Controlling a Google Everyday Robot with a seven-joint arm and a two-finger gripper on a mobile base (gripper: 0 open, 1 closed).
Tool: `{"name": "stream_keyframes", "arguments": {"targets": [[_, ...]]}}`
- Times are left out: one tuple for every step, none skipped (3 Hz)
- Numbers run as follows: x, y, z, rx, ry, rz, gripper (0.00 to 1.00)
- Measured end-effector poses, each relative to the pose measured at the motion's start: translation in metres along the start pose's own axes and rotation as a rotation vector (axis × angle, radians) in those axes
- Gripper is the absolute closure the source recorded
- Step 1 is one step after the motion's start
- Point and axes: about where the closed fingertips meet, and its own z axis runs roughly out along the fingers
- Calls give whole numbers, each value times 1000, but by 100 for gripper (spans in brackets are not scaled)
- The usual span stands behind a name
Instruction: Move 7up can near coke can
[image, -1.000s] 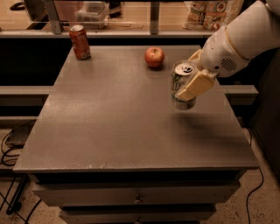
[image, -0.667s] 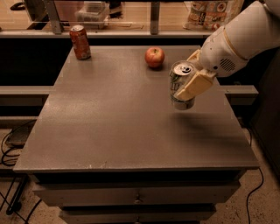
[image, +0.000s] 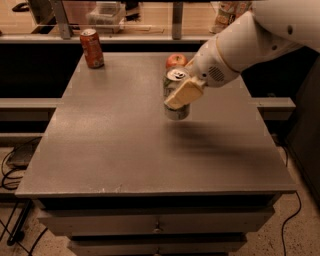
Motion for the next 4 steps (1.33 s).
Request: {"name": "stream_keyframes", "arguments": {"targets": [[-32, -19, 29, 29, -49, 49, 100], [-60, -41, 56, 51, -86, 100, 100], [-80, -68, 81, 77, -85, 146, 100], [-93, -99, 105, 101, -65, 175, 100]]}}
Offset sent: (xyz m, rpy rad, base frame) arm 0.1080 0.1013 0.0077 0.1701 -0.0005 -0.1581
